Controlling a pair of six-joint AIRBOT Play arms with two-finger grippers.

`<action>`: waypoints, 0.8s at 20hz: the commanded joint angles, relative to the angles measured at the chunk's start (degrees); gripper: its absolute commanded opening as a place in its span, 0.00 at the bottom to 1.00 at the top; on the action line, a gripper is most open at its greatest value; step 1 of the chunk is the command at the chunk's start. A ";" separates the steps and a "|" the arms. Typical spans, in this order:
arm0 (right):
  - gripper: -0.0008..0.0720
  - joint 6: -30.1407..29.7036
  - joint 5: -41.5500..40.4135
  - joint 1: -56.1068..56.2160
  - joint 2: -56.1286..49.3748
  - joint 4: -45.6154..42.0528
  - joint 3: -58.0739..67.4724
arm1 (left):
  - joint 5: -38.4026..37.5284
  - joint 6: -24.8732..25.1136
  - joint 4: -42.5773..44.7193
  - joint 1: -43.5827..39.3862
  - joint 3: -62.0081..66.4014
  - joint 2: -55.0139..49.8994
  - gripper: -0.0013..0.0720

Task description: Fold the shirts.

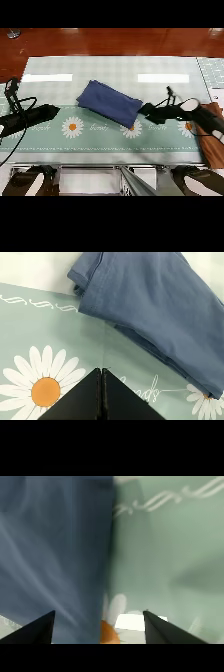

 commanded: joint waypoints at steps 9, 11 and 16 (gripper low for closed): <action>0.04 -6.99 15.41 6.78 -18.27 -0.13 36.24 | 0.39 0.07 -0.24 0.04 -0.04 0.04 0.05; 0.04 1.86 20.98 6.64 -17.27 -16.13 51.36 | 0.39 0.07 -0.24 0.04 -0.04 0.04 0.05; 0.04 8.92 39.95 -1.86 -17.00 -29.55 81.42 | 0.39 0.07 -0.39 0.04 -0.04 0.04 0.05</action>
